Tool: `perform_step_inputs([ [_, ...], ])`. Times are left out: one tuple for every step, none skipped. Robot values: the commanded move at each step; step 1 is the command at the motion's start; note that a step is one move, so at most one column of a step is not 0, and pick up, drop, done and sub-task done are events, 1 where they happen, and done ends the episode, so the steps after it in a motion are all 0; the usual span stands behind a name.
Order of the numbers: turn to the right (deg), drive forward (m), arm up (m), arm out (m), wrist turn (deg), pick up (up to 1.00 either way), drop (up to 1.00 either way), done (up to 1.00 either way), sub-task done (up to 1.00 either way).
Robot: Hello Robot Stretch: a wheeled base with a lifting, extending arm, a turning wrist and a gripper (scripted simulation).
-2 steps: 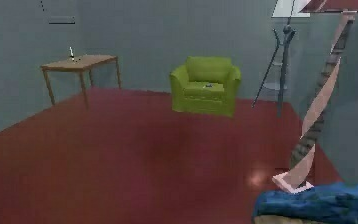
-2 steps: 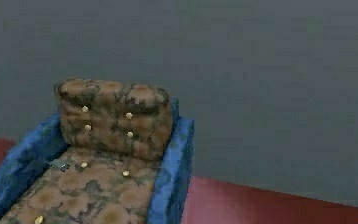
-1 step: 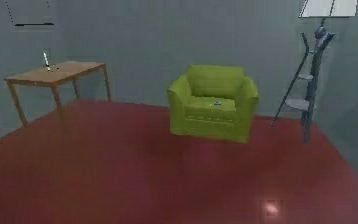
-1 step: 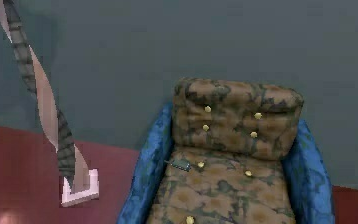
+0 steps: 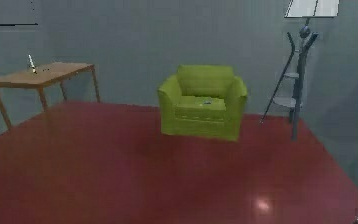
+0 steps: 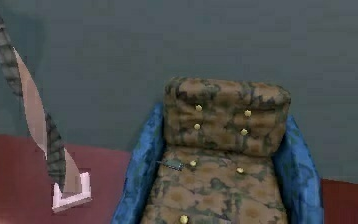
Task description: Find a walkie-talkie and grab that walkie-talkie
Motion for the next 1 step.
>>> perform_step_inputs([
  [45.0, 0.0, 0.0, 0.0, 0.0, 0.0, 0.0, 0.0, 0.0],
])
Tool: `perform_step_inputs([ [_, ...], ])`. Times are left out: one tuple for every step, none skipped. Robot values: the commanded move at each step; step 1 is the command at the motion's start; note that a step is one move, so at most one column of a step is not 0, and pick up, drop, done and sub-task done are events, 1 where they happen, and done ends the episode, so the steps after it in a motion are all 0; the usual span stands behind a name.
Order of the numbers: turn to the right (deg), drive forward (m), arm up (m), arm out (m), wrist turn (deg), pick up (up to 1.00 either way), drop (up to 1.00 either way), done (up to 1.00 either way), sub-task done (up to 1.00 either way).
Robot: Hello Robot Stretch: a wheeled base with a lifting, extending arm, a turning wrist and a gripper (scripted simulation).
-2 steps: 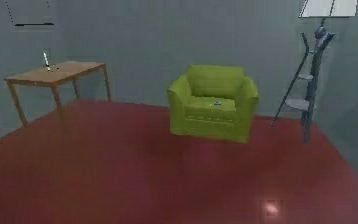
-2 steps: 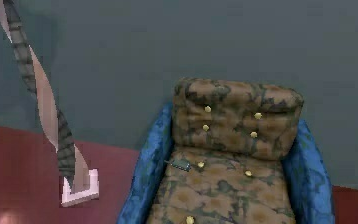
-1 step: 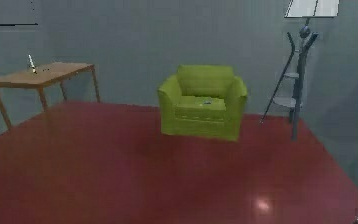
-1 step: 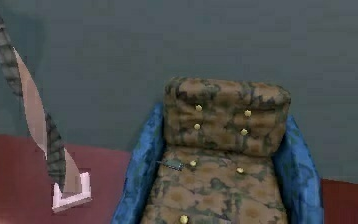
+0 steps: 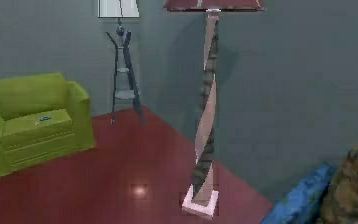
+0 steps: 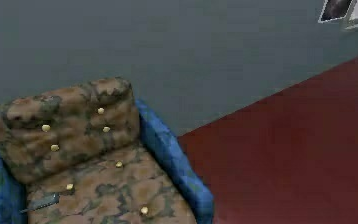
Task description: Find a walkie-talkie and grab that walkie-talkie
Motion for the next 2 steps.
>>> perform_step_inputs([
  [45.0, 0.0, 0.0, 0.0, 0.0, 0.0, 0.0, 0.0, 0.0],
  [36.0, 0.0, 0.0, 0.0, 0.0, 0.0, 0.0, 0.0, 0.0],
])
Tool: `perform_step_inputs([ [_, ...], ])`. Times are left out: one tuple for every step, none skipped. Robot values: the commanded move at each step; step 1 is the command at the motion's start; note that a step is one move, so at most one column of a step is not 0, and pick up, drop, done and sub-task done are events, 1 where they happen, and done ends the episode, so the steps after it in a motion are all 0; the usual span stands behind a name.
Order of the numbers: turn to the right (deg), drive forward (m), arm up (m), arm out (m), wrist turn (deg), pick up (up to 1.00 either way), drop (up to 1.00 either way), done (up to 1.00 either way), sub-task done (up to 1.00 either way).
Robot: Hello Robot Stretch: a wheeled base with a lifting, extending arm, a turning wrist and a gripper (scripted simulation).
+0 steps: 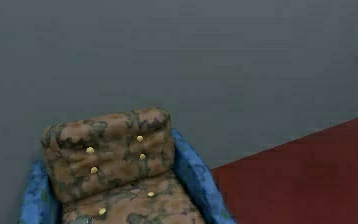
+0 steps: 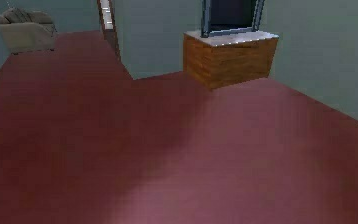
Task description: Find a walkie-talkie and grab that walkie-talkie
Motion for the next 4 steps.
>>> perform_step_inputs([
  [0.0, 0.1, 0.0, 0.0, 0.0, 0.0, 0.0, 0.0, 0.0],
  [-45.0, 0.0, 0.0, 0.0, 0.0, 0.0, 0.0, 0.0, 0.0],
  [-45.0, 0.0, 0.0, 0.0, 0.0, 0.0, 0.0, 0.0, 0.0],
  [-30.0, 0.0, 0.0, 0.0, 0.0, 0.0, 0.0, 0.0, 0.0],
])
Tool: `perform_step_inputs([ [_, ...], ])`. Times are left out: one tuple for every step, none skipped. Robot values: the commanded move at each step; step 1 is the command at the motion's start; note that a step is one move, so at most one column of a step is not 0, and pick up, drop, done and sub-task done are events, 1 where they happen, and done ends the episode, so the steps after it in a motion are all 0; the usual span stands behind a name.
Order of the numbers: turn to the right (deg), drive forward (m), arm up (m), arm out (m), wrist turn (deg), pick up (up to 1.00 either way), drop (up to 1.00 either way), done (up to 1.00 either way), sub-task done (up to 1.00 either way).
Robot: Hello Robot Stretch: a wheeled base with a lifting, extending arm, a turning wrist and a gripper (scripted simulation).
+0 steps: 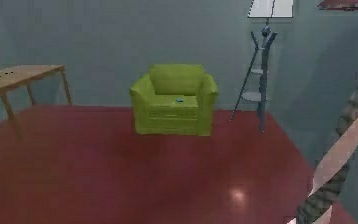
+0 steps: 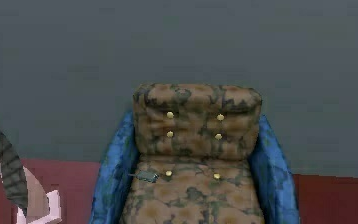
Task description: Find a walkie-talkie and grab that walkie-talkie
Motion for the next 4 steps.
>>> perform_step_inputs([
  [-3.0, 0.0, 0.0, 0.0, 0.0, 0.0, 0.0, 0.0, 0.0],
  [45.0, 0.0, 0.0, 0.0, 0.0, 0.0, 0.0, 0.0, 0.0],
  [45.0, 0.0, 0.0, 0.0, 0.0, 0.0, 0.0, 0.0, 0.0],
  [45.0, 0.0, 0.0, 0.0, 0.0, 0.0, 0.0, 0.0, 0.0],
])
